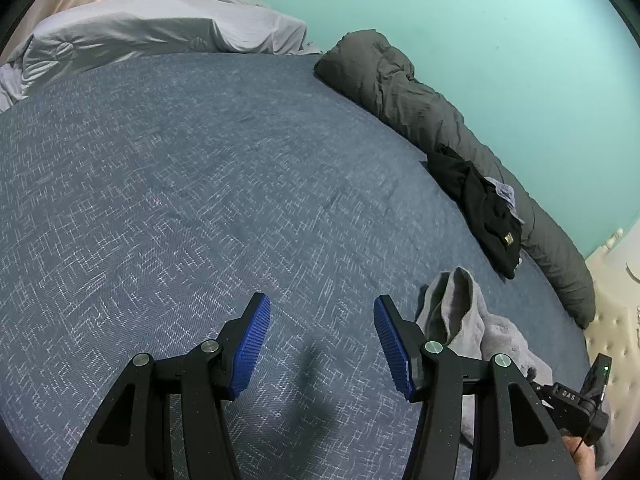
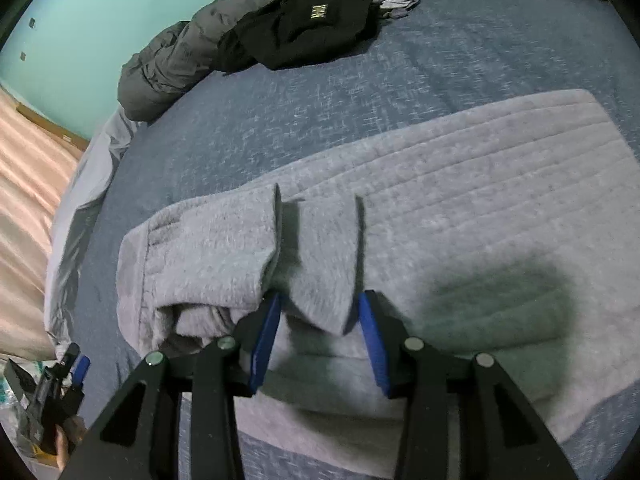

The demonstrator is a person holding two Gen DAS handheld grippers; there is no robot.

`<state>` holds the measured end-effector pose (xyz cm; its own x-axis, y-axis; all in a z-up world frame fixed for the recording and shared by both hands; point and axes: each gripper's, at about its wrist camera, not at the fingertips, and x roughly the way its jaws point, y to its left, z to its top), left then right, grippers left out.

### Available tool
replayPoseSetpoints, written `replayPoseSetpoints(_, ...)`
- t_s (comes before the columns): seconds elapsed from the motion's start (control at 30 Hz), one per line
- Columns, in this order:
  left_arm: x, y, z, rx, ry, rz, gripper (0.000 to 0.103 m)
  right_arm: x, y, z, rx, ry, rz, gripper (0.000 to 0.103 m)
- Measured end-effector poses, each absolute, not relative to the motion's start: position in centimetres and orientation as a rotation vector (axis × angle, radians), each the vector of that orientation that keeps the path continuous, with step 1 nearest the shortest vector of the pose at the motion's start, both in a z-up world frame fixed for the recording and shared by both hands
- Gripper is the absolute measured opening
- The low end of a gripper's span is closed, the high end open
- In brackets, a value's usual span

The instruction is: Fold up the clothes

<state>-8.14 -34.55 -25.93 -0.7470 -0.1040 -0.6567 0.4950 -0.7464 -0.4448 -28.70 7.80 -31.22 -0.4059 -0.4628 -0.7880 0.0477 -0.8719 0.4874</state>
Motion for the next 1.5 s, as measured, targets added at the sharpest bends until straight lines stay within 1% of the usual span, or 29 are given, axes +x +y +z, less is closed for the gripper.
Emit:
replayPoseSetpoints(0.2, -8.2, -34.5, -26.1, 0.900, 0.873, -2.500, 0.058, -29.7, 6.3, -31.5, 1.450, -0.622, -2.258, 0.041)
replayPoseSetpoints(0.27, -8.2, -34.6, -26.1, 0.904, 0.864, -2.496, 0.058, -30.0, 5.8, -31.4, 1.429, -0.622, -2.249, 0.035)
replayPoseSetpoints(0.3, -8.2, -34.6, -26.2, 0.907, 0.858, -2.492, 0.058, -30.1, 5.4, -31.1, 1.409, -0.618, -2.242, 0.029)
replayPoseSetpoints(0.33, -8.3, -34.7, -26.2, 0.911, 0.854, -2.488, 0.058, -30.1, 5.0, -30.7, 1.387, -0.614, -2.234, 0.028)
replayPoseSetpoints(0.53, -8.3, -34.7, -26.7, 0.937, 0.855, -2.479, 0.058, -30.0, -0.1, -27.8, 1.273, -0.471, -2.152, 0.027)
replayPoseSetpoints(0.73, -8.4, -34.5, -26.9, 0.951, 0.852, -2.486, 0.058, -28.5, -6.7, -26.7, 1.234, -0.323, -1.976, 0.027)
replayPoseSetpoints(0.87, -8.5, -34.4, -26.8, 0.958, 0.856, -2.501, 0.058, -27.9, -5.9, -25.3, 1.177, -0.351, -2.004, 0.027)
replayPoseSetpoints(1.0, -9.4, -33.3, -26.8, 0.982, 0.870, -2.536, 0.058, -27.6, -1.5, -24.9, 1.196, -0.337, -2.116, 0.027)
replayPoseSetpoints(1.07, -10.1, -32.3, -26.8, 1.006, 0.853, -2.567, 0.058, -27.1, 1.7, -25.1, 1.213, -0.330, -2.178, 0.031)
replayPoseSetpoints(1.13, -10.5, -31.5, -26.7, 1.023, 0.833, -2.592, 0.059, -26.6, 4.9, -25.3, 1.229, -0.322, -2.240, 0.044)
replayPoseSetpoints(1.17, -10.7, -31.1, -26.7, 1.032, 0.828, -2.603, 0.061, -26.4, 6.6, -25.4, 1.237, -0.318, -2.270, 0.048)
replayPoseSetpoints(1.2, -11.0, -30.9, -26.7, 1.039, 0.826, -2.611, 0.062, -26.1, 8.2, -25.5, 1.245, -0.314, -2.301, 0.056)
replayPoseSetpoints(1.23, -11.1, -30.7, -26.8, 1.044, 0.826, -2.615, 0.063, -25.9, 9.8, -25.6, 1.253, -0.310, -2.332, 0.059)
replayPoseSetpoints(1.33, -11.8, -29.7, -26.8, 1.064, 0.803, -2.627, 0.063, -25.1, 14.6, -25.9, 1.276, -0.296, -2.425, 0.060)
replayPoseSetpoints(1.5, -12.9, -28.4, -26.8, 1.081, 0.777, -2.637, 0.063, -23.9, 24.2, -27.2, 1.387, -0.382, -2.570, 0.062)
